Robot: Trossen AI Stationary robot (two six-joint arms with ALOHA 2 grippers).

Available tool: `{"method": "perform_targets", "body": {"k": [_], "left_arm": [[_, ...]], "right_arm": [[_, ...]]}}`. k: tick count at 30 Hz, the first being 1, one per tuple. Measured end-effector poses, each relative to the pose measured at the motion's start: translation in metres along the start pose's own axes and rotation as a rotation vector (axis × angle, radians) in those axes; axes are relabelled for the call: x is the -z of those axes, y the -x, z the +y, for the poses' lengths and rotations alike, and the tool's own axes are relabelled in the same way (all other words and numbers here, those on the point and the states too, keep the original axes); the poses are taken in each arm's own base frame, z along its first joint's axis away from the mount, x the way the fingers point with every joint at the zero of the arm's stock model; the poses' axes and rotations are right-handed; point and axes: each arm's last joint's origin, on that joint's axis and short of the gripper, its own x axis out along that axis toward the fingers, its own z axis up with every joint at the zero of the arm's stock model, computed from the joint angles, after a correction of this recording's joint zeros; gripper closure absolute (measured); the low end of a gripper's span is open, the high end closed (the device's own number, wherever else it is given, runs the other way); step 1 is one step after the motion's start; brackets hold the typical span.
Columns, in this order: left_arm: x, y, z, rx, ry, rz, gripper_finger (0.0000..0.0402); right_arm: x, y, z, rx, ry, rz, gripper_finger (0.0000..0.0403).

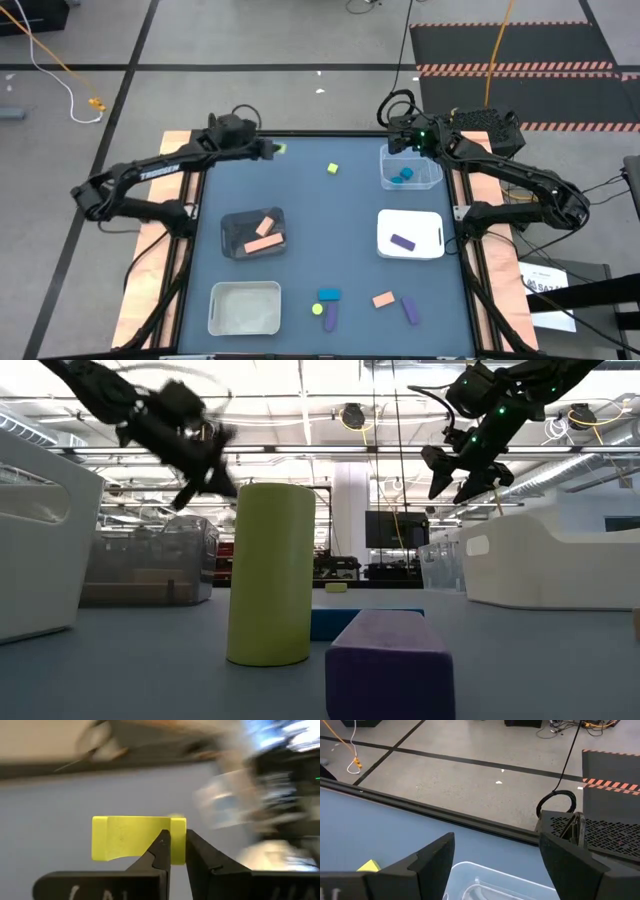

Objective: Sort & place blocks by color
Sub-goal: Put the top left yellow block into the gray bin

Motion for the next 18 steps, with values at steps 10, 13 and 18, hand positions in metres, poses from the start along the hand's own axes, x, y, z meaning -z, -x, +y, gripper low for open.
{"method": "perform_targets", "body": {"k": [10,13,18], "left_arm": [[-0.004,0.043,-0.081,0.538,-0.066,-0.238,0.0371],[0.0,0.054,-0.099,0.669,-0.085,-0.27,0.0371],[0.013,0.066,-0.121,0.825,-0.101,-0.268,0.0371]], "right_arm": [[-0.004,0.001,0.009,-0.24,-0.097,0.035,0.0124],[-0.007,0.001,0.014,-0.322,-0.115,-0.006,0.0124],[-0.007,0.003,0.023,-0.418,-0.126,-0.131,0.0124]]}}
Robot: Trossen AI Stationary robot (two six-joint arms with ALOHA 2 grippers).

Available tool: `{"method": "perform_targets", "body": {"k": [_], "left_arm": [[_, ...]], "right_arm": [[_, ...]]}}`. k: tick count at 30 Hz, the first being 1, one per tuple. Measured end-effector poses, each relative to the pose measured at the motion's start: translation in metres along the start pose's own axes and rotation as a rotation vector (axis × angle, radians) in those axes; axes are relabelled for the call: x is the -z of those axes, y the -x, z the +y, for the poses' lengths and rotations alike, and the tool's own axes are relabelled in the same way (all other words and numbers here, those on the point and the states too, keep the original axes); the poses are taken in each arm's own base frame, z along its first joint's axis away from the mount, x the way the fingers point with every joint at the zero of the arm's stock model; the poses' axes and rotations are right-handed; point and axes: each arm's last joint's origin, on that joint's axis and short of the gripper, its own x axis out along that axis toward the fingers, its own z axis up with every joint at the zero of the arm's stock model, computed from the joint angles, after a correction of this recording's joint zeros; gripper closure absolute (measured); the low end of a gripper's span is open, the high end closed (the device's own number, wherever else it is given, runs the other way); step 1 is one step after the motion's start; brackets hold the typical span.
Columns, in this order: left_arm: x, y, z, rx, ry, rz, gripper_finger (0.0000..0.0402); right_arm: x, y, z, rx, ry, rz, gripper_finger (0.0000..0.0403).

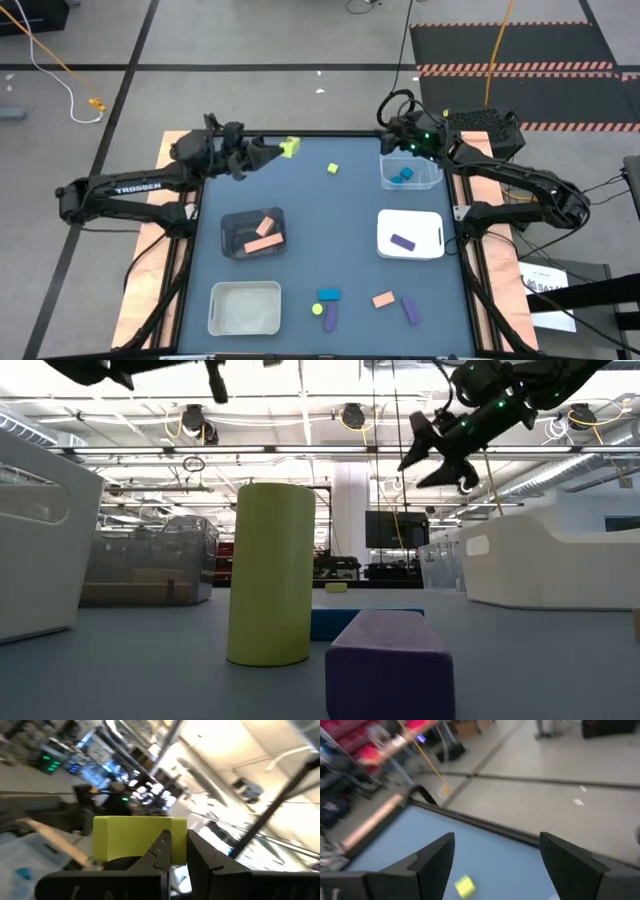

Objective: Sort & place blocks by color
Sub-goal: Put the top left yellow block into the gray bin

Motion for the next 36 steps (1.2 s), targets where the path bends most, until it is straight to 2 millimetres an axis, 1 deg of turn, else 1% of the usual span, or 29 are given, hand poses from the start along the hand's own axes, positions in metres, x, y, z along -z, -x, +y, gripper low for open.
{"method": "perform_targets", "body": {"k": [4,7,11,13,15,20,24,28,30,32,36], "left_arm": [[0.011,-0.004,-0.015,0.079,0.019,0.028,0.0371],[0.025,-0.006,-0.023,0.099,0.054,0.105,0.0371],[0.048,-0.007,-0.034,0.147,0.164,0.292,0.0371],[0.061,-0.005,-0.038,0.144,0.27,0.424,0.0371],[0.075,-0.001,-0.043,0.115,0.383,0.555,0.0368],[0.114,0.016,-0.057,-0.058,0.622,0.856,0.0366],[0.141,0.035,-0.074,-0.231,0.769,1.042,0.037],[0.161,0.057,-0.093,-0.359,0.863,1.215,0.0365],[0.17,0.069,-0.096,-0.493,0.897,1.253,0.0362],[0.175,0.079,-0.098,-0.63,0.925,1.252,0.0363],[0.181,0.094,-0.097,-0.821,0.943,1.29,0.0366]], "right_arm": [[0.005,0.0,0.008,-0.091,-0.013,-0.096,0.0124],[0.011,0.002,0.015,-0.168,-0.016,-0.158,0.0124],[0.018,0.007,0.028,-0.27,-0.023,-0.216,0.0124],[0.021,0.01,0.035,-0.325,-0.014,-0.218,0.0124],[0.026,0.012,0.043,-0.403,0.013,-0.183,0.0124],[0.037,0.019,0.061,-0.582,0.065,-0.097,0.0124],[0.044,0.025,0.071,-0.634,0.104,-0.077,0.0124],[0.05,0.027,0.077,-0.658,0.186,-0.074,0.0124],[0.053,0.026,0.078,-0.657,0.204,-0.061,0.0124],[0.057,0.024,0.079,-0.654,0.198,-0.04,0.0124],[0.067,0.02,0.08,-0.638,0.219,0.027,0.0124]]}}
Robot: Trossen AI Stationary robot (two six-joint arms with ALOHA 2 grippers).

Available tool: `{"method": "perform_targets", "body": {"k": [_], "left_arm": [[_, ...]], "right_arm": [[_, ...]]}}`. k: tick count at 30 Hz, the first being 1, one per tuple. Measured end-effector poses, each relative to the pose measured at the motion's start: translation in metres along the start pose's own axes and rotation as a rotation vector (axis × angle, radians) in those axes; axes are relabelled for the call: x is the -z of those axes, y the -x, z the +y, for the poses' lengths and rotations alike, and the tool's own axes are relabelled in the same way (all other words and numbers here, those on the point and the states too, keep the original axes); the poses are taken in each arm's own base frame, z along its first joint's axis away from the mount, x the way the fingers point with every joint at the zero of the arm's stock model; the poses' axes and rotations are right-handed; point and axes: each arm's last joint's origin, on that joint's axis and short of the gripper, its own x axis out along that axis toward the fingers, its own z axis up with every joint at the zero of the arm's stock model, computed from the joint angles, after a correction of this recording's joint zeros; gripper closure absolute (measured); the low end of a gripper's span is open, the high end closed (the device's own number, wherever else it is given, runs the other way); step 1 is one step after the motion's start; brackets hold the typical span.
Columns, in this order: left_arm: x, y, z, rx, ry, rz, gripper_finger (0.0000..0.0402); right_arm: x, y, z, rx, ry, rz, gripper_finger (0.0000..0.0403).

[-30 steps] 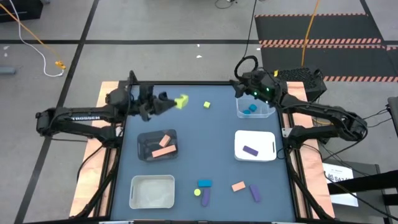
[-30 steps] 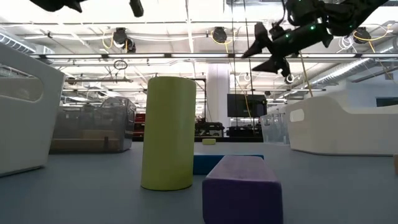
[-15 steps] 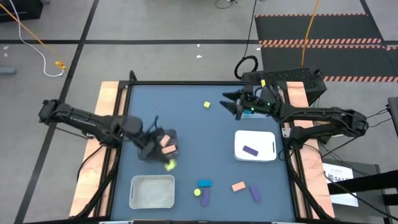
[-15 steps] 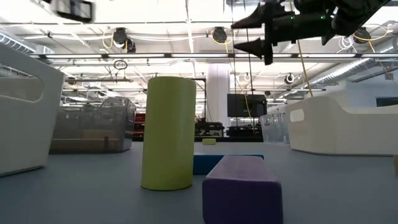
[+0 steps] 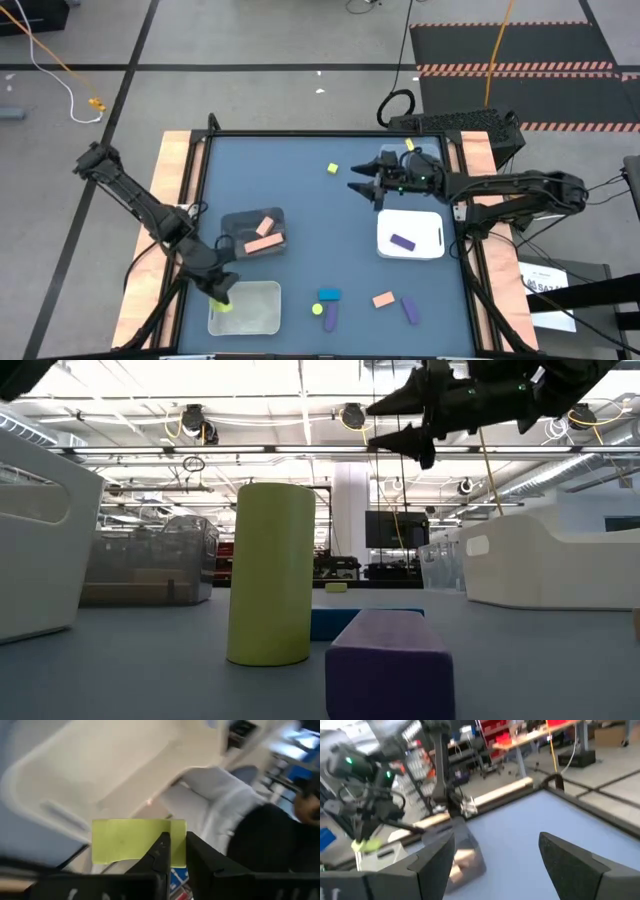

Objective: Sort & place blocks by color
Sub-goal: Put the top left yellow block into the gray bin, then put the top yellow block into the gray bin

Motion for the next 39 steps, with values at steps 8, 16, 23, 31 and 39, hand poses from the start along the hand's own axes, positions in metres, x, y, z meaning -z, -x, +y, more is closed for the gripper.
{"method": "perform_targets", "body": {"k": [8,16,23,31,39], "left_arm": [[-0.001,0.0,0.004,-0.034,0.067,-0.033,0.0362],[-0.001,0.0,0.002,-0.002,0.064,-0.066,0.0355],[-0.001,0.0,0.002,0.001,0.007,-0.068,0.0287],[0.002,0.001,-0.014,0.157,-0.18,-0.037,0.0213],[0.0,0.011,-0.038,0.402,-0.436,-0.072,0.0201]], "right_arm": [[0.01,-0.004,0.005,0.082,0.068,0.025,0.0124],[0.02,-0.005,0.003,0.237,0.147,0.119,0.0124],[0.012,-0.028,0.006,0.248,0.153,0.131,0.0124],[0.014,-0.076,-0.003,0.444,0.231,0.323,0.0124],[0.009,-0.128,-0.035,0.692,0.19,0.532,0.0124]]}}
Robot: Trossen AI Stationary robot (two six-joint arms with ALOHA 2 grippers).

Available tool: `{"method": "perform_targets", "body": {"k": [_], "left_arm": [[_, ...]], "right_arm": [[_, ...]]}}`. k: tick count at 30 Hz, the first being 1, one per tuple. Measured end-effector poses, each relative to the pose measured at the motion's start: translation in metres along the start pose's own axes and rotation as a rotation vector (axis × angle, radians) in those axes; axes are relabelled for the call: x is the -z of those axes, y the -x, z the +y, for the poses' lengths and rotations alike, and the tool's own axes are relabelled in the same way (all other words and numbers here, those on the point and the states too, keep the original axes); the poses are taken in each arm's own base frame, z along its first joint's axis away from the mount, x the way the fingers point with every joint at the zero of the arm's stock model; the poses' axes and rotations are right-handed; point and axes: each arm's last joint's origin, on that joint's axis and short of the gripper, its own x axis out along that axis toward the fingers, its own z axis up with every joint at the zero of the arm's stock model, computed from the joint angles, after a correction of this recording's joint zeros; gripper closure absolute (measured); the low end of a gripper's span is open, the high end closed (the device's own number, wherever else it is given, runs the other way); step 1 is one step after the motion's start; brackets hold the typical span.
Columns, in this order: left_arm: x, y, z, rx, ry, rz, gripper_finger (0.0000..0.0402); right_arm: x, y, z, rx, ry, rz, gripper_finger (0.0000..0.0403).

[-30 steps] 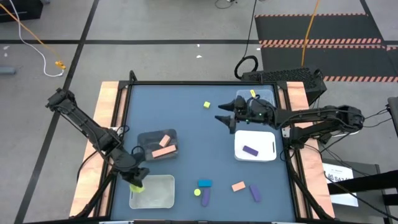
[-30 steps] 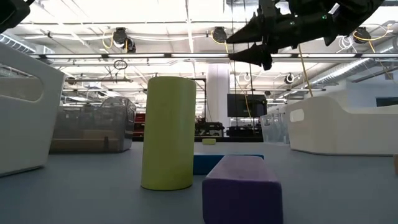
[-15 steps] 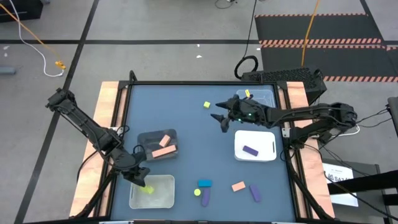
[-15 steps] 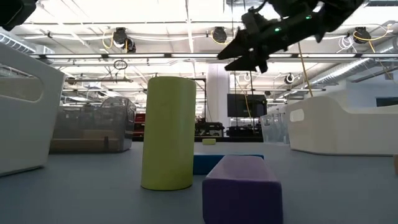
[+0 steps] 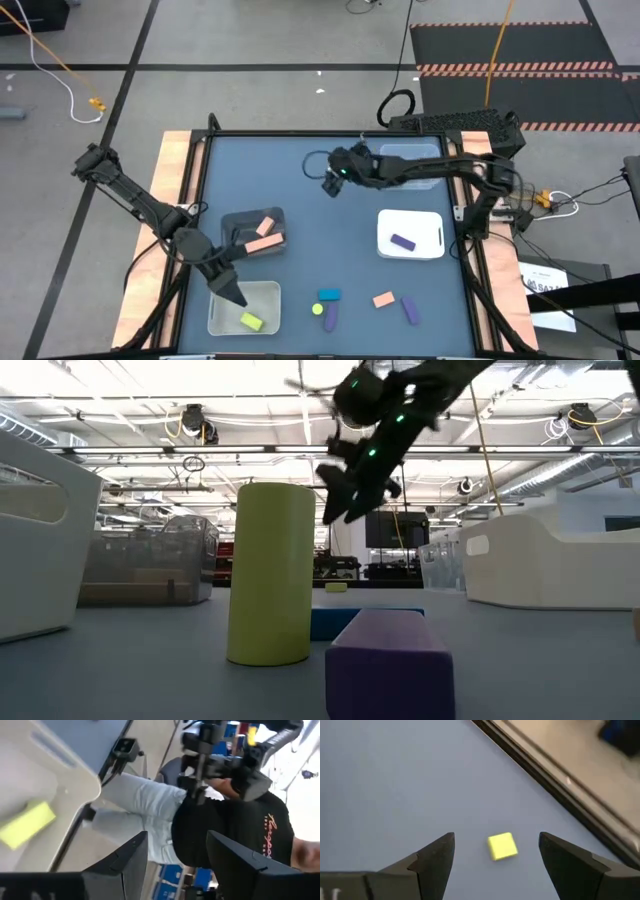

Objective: Sort & place blocks by color
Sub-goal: Put the top yellow block into the gray bin

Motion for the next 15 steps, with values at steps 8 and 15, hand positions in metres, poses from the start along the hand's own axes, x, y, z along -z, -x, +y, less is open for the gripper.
{"method": "perform_targets", "body": {"k": [8,15], "left_arm": [[-0.007,0.001,0.004,-0.035,-0.138,-0.021,0.0214],[-0.013,0.003,0.007,-0.067,-0.163,-0.039,0.0215]], "right_arm": [[0.0,-0.046,-0.015,-0.09,-0.118,0.136,0.0124],[0.004,-0.068,-0.029,-0.065,-0.045,0.138,0.0124]]}}
